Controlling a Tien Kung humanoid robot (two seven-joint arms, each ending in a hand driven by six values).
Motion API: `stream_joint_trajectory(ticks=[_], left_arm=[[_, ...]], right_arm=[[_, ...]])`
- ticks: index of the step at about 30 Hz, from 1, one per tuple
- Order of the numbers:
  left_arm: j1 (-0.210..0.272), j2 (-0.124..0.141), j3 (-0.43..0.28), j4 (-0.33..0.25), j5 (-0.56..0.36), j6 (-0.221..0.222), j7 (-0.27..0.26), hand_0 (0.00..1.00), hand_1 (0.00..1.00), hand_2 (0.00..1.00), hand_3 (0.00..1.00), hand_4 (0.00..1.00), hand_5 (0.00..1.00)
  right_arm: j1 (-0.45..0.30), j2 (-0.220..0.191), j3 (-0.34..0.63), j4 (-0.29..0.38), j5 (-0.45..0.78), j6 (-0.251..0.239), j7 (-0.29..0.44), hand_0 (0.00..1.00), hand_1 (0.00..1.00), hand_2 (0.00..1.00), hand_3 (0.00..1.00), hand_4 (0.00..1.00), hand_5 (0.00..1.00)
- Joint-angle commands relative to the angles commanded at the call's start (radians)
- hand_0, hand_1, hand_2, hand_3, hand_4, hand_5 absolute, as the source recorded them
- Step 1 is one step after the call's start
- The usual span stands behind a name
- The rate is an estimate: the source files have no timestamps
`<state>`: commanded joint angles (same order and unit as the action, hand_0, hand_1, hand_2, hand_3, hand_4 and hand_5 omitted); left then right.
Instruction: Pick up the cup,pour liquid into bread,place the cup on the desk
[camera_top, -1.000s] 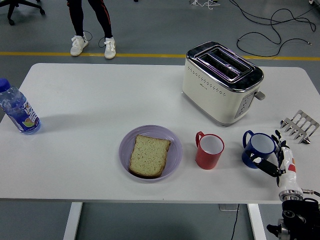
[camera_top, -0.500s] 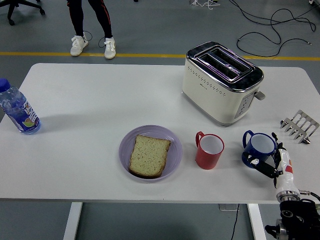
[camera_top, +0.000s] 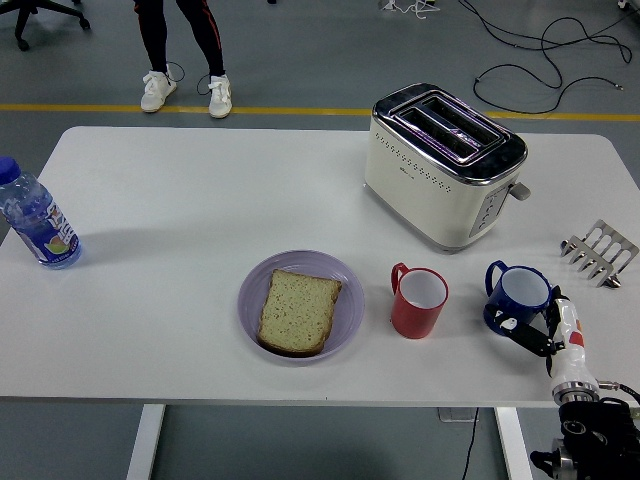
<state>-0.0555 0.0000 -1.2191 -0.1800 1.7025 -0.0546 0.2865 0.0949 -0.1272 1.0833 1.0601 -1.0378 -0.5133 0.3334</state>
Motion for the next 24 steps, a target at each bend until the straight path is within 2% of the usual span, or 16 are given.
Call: stream_joint_trajectory(ticks=[13, 14, 24], left_arm=[[0.009, 0.0, 0.007, 0.0, 0.006, -0.005, 0.002, 0.656, 0.69, 0.711, 0.597, 0.319, 0.891], [0.008, 0.0, 0.007, 0.0, 0.008, -0.005, 0.002, 0.656, 0.69, 0.711, 0.597, 0.319, 0.891], [0.005, 0.0, 0.006, 0.0, 0.012, -0.007, 0.002, 0.656, 0.69, 0.711, 0.598, 0.319, 0.891]], right_arm=[[0.0, -0.002, -0.008, -0.012, 0.025, -0.015, 0.012, 0.905, 0.777, 0.837, 0.852, 0.942, 0.146], [0.001, -0.002, -0.008, -0.014, 0.027, -0.016, 0.012, 0.853, 0.73, 0.78, 0.805, 0.919, 0.14], [0.006, -0.001, -0.008, -0.011, 0.04, -0.015, 0.019, 0.835, 0.712, 0.765, 0.786, 0.914, 0.143]])
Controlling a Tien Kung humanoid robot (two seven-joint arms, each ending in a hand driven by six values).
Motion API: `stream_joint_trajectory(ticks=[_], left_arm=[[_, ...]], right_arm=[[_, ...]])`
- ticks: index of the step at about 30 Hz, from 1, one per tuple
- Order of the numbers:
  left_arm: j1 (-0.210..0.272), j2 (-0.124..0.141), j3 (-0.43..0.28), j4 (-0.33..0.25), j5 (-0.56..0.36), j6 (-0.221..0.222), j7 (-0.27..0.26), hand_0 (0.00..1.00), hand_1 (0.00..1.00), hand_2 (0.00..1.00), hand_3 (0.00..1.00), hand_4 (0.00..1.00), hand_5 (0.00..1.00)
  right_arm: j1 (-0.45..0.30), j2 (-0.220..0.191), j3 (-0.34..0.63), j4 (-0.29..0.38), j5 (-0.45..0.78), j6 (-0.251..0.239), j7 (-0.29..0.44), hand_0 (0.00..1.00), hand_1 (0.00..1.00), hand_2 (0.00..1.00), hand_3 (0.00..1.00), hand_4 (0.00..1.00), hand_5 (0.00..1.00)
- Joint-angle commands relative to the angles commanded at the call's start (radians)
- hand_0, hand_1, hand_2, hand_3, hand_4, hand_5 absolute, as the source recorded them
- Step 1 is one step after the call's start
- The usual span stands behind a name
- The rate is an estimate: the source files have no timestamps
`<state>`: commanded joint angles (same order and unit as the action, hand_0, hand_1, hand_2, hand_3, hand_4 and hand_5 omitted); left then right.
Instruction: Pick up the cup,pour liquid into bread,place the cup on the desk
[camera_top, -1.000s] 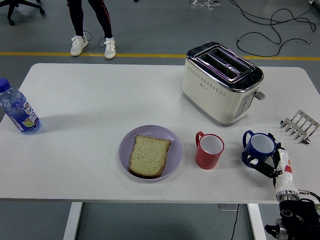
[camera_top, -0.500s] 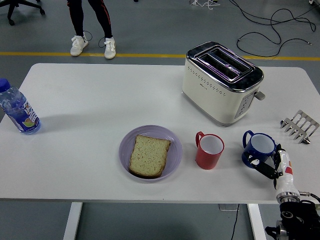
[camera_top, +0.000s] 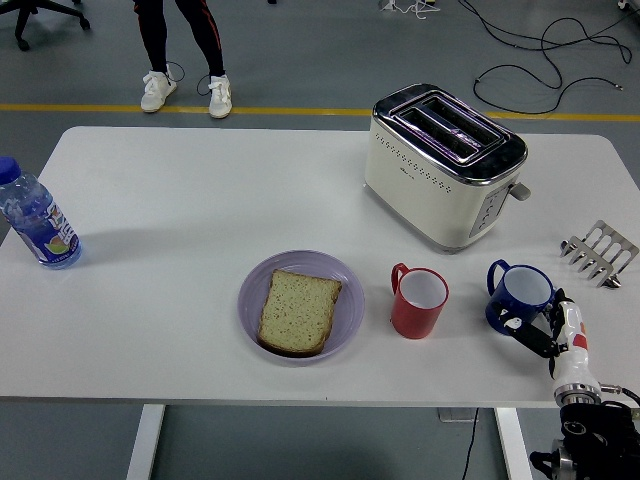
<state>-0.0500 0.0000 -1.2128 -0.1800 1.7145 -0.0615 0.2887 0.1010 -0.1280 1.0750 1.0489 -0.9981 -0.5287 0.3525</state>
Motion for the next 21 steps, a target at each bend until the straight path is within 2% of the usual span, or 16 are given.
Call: stream_joint_trajectory(ticks=[7, 8, 14, 15, 19, 20, 21], left_arm=[[0.0, 0.0, -0.005, 0.0, 0.004, 0.0, 0.0, 0.656, 0.69, 0.711, 0.597, 0.318, 0.89], [0.0, 0.0, -0.005, 0.0, 0.004, 0.0, 0.0, 0.656, 0.69, 0.711, 0.598, 0.32, 0.892], [-0.003, 0.0, -0.009, 0.0, 0.005, 0.002, -0.001, 0.656, 0.69, 0.711, 0.598, 0.32, 0.892], [-0.003, 0.0, -0.009, 0.0, 0.005, 0.003, -0.001, 0.656, 0.689, 0.711, 0.598, 0.319, 0.891], [-0.004, 0.0, -0.007, 0.0, 0.004, 0.002, -0.001, 0.656, 0.689, 0.711, 0.598, 0.319, 0.891], [-0.004, 0.0, -0.006, 0.0, 0.003, 0.002, -0.001, 0.656, 0.69, 0.711, 0.598, 0.322, 0.895], [-0.004, 0.0, -0.007, 0.0, 0.003, 0.003, -0.001, 0.656, 0.69, 0.711, 0.598, 0.322, 0.895]], right_arm=[[0.002, -0.001, -0.004, 0.006, 0.014, -0.007, 0.012, 0.811, 0.685, 0.746, 0.779, 0.913, 0.15], [0.002, -0.001, -0.005, 0.006, 0.016, -0.008, 0.014, 0.713, 0.609, 0.679, 0.747, 0.897, 0.148], [0.002, -0.002, -0.006, 0.016, 0.046, -0.019, 0.037, 0.713, 0.609, 0.679, 0.747, 0.897, 0.148], [0.001, -0.002, -0.005, 0.018, 0.049, -0.02, 0.039, 0.582, 0.534, 0.62, 0.704, 0.864, 0.149], [-0.005, -0.006, 0.011, 0.047, 0.064, -0.029, 0.05, 0.582, 0.534, 0.62, 0.704, 0.864, 0.149], [-0.006, -0.007, 0.017, 0.056, 0.064, -0.032, 0.053, 0.507, 0.507, 0.6, 0.683, 0.841, 0.139], [-0.009, -0.009, 0.025, 0.074, 0.062, -0.037, 0.055, 0.507, 0.507, 0.6, 0.683, 0.841, 0.139]])
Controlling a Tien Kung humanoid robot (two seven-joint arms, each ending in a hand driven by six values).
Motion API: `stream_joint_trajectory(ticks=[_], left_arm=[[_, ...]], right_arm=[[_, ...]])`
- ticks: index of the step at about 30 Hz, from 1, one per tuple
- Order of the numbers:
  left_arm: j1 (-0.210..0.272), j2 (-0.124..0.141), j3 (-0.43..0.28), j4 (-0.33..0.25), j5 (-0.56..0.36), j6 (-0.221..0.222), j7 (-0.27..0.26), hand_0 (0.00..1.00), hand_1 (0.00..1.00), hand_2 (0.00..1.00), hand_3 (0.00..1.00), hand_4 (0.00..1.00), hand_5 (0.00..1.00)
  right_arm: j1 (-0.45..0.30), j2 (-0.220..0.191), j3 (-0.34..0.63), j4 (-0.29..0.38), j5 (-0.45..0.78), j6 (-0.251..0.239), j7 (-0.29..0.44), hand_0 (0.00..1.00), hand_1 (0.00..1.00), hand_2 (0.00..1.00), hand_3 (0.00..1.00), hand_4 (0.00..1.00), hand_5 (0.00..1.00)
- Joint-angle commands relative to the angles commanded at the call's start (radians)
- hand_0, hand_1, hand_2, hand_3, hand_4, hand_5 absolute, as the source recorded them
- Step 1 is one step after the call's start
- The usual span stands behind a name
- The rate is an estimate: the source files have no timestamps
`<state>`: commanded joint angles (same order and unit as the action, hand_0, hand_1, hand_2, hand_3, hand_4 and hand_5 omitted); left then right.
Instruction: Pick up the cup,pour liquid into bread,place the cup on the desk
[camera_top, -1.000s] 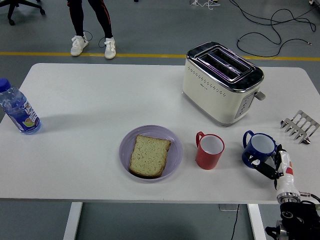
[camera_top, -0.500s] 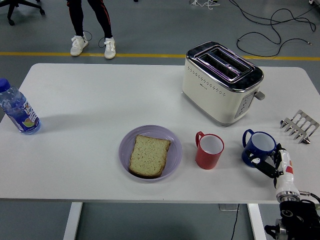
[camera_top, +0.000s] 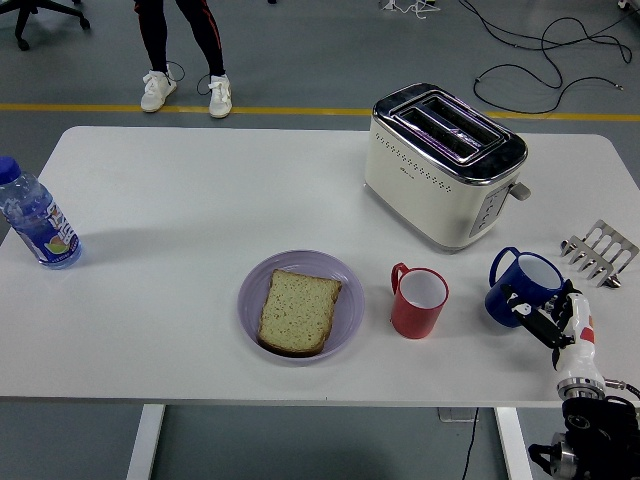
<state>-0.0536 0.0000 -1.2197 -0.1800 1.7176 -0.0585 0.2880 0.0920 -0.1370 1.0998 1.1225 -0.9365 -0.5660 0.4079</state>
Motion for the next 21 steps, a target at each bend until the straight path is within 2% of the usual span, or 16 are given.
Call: stream_joint_trajectory(ticks=[5, 6, 10, 11, 12, 15, 16, 19, 21], left_arm=[[-0.001, 0.0, -0.002, 0.0, 0.001, 0.002, -0.001, 0.656, 0.69, 0.711, 0.598, 0.322, 0.895], [-0.001, 0.0, -0.002, 0.0, 0.001, 0.001, -0.001, 0.656, 0.69, 0.711, 0.598, 0.319, 0.892], [-0.002, 0.0, -0.001, 0.0, -0.003, 0.001, 0.0, 0.656, 0.69, 0.711, 0.598, 0.319, 0.892], [-0.002, 0.0, -0.001, 0.0, -0.004, 0.002, 0.0, 0.656, 0.69, 0.711, 0.598, 0.319, 0.892], [-0.004, 0.0, 0.001, 0.0, -0.006, 0.002, 0.0, 0.656, 0.69, 0.711, 0.598, 0.32, 0.893], [-0.006, 0.0, 0.003, 0.0, -0.01, 0.002, -0.001, 0.656, 0.69, 0.711, 0.598, 0.32, 0.893], [-0.006, 0.0, 0.003, 0.0, -0.01, 0.002, -0.001, 0.656, 0.69, 0.711, 0.598, 0.32, 0.893], [-0.006, 0.0, 0.01, 0.0, -0.022, 0.004, -0.001, 0.656, 0.69, 0.711, 0.598, 0.32, 0.892], [-0.005, 0.0, 0.014, 0.0, -0.027, 0.004, -0.001, 0.656, 0.69, 0.711, 0.598, 0.32, 0.892]], right_arm=[[-0.001, -0.01, 0.027, 0.076, -0.026, -0.026, 0.0, 0.507, 0.507, 0.6, 0.683, 0.841, 0.139], [-0.001, -0.014, 0.033, 0.097, -0.036, -0.033, -0.004, 0.438, 0.459, 0.564, 0.633, 0.803, 0.089], [-0.002, -0.034, 0.046, 0.176, -0.074, -0.047, -0.028, 0.438, 0.459, 0.564, 0.633, 0.803, 0.089], [-0.002, -0.044, 0.048, 0.207, -0.094, -0.052, -0.042, 0.438, 0.459, 0.564, 0.633, 0.803, 0.089], [-0.001, -0.057, 0.049, 0.236, -0.114, -0.055, -0.059, 0.339, 0.405, 0.552, 0.562, 0.723, 0.002], [0.002, -0.086, 0.045, 0.334, -0.172, -0.058, -0.11, 0.339, 0.405, 0.552, 0.562, 0.723, 0.002], [0.002, -0.088, 0.045, 0.347, -0.178, -0.059, -0.116, 0.339, 0.405, 0.552, 0.562, 0.723, 0.002], [0.019, -0.131, 0.034, 0.449, -0.232, -0.042, -0.2, 0.343, 0.375, 0.543, 0.552, 0.711, 0.002], [0.031, -0.149, 0.031, 0.494, -0.257, -0.031, -0.243, 0.343, 0.375, 0.543, 0.552, 0.711, 0.002]])
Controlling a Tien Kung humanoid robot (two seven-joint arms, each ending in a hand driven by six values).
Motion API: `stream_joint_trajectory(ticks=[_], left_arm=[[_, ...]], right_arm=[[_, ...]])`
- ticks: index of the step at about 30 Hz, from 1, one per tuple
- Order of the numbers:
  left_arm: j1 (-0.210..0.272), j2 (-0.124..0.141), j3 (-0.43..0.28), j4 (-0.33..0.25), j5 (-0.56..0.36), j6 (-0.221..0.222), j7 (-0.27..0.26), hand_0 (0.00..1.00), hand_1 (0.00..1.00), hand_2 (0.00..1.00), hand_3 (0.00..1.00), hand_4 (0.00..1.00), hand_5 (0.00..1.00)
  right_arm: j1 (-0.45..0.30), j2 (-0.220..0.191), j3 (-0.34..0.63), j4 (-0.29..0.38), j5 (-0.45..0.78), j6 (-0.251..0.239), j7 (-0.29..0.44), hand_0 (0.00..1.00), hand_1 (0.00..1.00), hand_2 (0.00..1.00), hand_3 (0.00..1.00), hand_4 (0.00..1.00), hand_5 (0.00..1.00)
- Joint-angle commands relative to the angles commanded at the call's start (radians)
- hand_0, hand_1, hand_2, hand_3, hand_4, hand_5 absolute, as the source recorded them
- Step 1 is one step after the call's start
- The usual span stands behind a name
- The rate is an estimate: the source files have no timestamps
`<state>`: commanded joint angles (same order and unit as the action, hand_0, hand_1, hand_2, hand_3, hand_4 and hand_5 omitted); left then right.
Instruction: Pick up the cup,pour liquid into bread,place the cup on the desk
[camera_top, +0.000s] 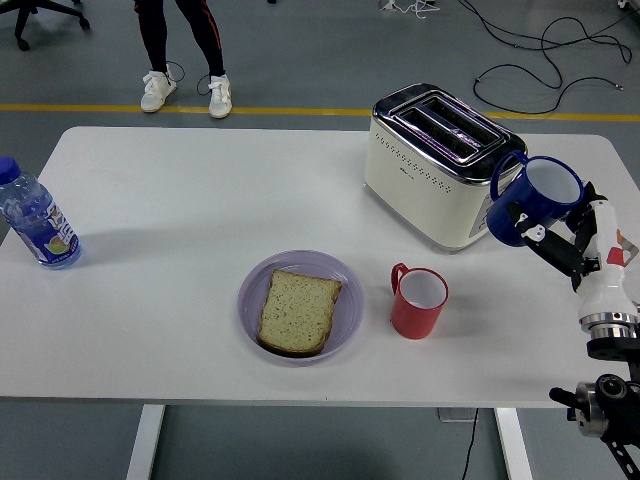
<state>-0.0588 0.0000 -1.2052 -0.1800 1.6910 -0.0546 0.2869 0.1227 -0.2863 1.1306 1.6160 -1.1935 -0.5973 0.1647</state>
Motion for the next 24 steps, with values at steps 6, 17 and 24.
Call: stream_joint_trajectory(ticks=[6, 17, 24], left_arm=[[0.004, 0.0, 0.016, 0.0, -0.016, 0.001, -0.001, 0.656, 0.691, 0.712, 0.598, 0.32, 0.892], [0.0, 0.0, 0.016, 0.0, -0.01, -0.004, -0.001, 0.657, 0.69, 0.712, 0.598, 0.321, 0.892], [-0.007, 0.0, 0.03, 0.0, -0.022, -0.004, -0.002, 0.657, 0.691, 0.712, 0.597, 0.32, 0.891]], right_arm=[[0.037, -0.042, -0.019, 0.095, -0.052, 0.042, -0.123, 0.308, 0.317, 0.528, 0.549, 0.712, 0.002], [0.157, -0.069, -0.128, 0.141, -0.129, 0.124, -0.256, 0.2, 0.221, 0.498, 0.544, 0.691, 0.002], [0.275, -0.093, -0.209, 0.151, -0.209, 0.206, -0.355, 0.179, 0.196, 0.489, 0.544, 0.677, 0.002]])
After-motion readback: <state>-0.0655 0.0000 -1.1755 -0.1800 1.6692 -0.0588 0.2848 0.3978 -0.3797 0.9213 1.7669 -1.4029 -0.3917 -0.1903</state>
